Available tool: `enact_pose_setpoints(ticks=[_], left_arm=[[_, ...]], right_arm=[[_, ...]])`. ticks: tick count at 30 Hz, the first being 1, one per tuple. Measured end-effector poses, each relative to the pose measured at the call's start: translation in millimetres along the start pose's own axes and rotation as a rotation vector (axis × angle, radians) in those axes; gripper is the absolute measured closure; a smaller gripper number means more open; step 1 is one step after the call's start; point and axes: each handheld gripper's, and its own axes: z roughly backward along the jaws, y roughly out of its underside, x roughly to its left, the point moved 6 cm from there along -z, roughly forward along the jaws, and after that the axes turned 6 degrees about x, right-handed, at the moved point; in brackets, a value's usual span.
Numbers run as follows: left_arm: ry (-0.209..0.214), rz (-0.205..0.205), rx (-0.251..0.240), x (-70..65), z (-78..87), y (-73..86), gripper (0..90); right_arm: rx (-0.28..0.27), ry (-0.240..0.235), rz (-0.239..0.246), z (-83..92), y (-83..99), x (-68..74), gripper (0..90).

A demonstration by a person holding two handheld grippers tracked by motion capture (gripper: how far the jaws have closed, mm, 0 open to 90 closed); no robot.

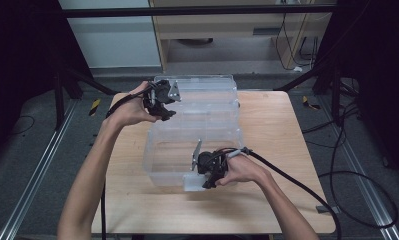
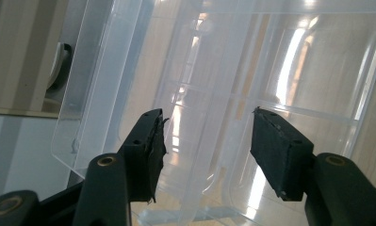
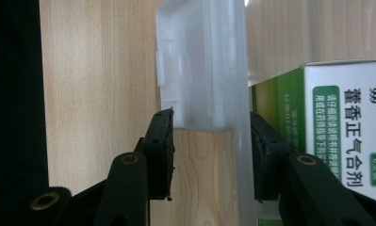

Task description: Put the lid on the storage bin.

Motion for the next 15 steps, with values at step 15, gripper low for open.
enact_pose_setpoints(ticks=[15], left_arm=[[-0.019,-0.098,0.082,1.7,-18.0,-7.4,45.9]], right_arm=[[0.003,-0.004,0.007,-0.1,-0.2,-0.5,58.6]])
